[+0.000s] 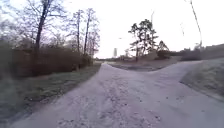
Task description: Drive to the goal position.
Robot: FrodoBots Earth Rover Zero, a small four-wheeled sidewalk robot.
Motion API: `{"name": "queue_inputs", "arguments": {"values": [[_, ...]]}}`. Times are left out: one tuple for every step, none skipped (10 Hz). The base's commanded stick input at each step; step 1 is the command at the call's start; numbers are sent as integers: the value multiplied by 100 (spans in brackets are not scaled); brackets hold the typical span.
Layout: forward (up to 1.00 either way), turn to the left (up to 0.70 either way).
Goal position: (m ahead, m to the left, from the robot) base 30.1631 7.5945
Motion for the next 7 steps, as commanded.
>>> {"name": "queue_inputs", "arguments": {"values": [[100,1],[100,-4],[100,-35],[100,-24],[100,-5],[100,1],[100,1]]}}
